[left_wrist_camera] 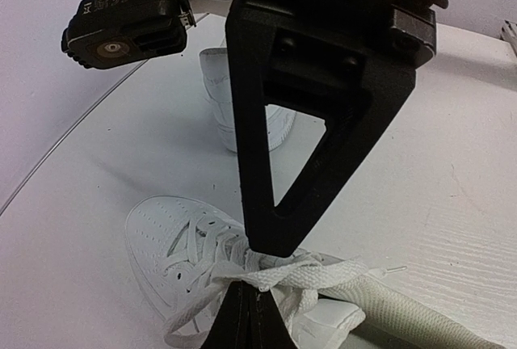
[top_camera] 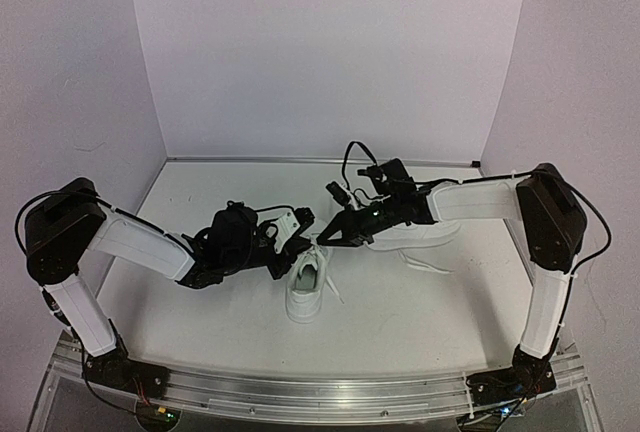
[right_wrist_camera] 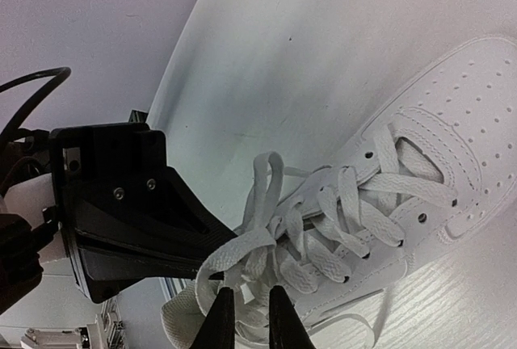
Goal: Tie the shoes
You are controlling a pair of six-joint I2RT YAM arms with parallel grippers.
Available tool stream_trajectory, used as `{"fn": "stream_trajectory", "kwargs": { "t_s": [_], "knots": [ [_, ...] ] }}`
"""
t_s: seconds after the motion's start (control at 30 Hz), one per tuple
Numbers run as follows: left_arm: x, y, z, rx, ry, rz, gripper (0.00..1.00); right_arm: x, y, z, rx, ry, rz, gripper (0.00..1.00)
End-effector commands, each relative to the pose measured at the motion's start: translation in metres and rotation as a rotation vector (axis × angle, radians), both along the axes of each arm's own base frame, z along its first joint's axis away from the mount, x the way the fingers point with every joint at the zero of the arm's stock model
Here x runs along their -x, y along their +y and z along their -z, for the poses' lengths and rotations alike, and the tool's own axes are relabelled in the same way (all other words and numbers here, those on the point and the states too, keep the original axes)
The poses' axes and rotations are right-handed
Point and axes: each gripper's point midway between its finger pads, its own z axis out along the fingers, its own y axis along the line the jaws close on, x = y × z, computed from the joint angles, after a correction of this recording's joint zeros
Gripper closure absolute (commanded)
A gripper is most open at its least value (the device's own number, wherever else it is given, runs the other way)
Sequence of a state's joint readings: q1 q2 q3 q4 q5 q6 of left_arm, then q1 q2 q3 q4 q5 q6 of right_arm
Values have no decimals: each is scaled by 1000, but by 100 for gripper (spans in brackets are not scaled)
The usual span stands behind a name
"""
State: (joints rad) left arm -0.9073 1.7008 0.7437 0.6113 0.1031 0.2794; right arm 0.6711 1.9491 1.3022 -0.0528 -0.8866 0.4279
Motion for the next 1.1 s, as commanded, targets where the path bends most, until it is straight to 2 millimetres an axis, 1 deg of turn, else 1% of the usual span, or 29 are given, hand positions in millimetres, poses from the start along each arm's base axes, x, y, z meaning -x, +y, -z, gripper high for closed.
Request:
{"fn": "stream_trajectory", "kwargs": {
  "t_s": [0.0,0.37,0.43,0.53,0.67,0.8,1.07],
  "knots": [
    [-5,-6,-24,59,-42,7,100,1,12,-14,-60,-10,-38,86],
    [-6,-7,-24,65,-45,5,100,13,16,-8,-59,8,-69,84],
    [-6,-8,-25,71,-47,7,100,13,16,-5,-53,14,-67,84],
    [-5,-8,-25,72,-46,12,100,13,16,-5,-52,15,-65,84],
    [-5,-8,-25,70,-46,17,100,13,16,-8,-55,11,-64,83],
    [-3,-9,-27,83,-52,22,100,12,18,-5,-55,20,-66,83],
    [-1,-13,-27,108,-49,49,100,10,23,-11,-85,8,-74,84]
  ]
}}
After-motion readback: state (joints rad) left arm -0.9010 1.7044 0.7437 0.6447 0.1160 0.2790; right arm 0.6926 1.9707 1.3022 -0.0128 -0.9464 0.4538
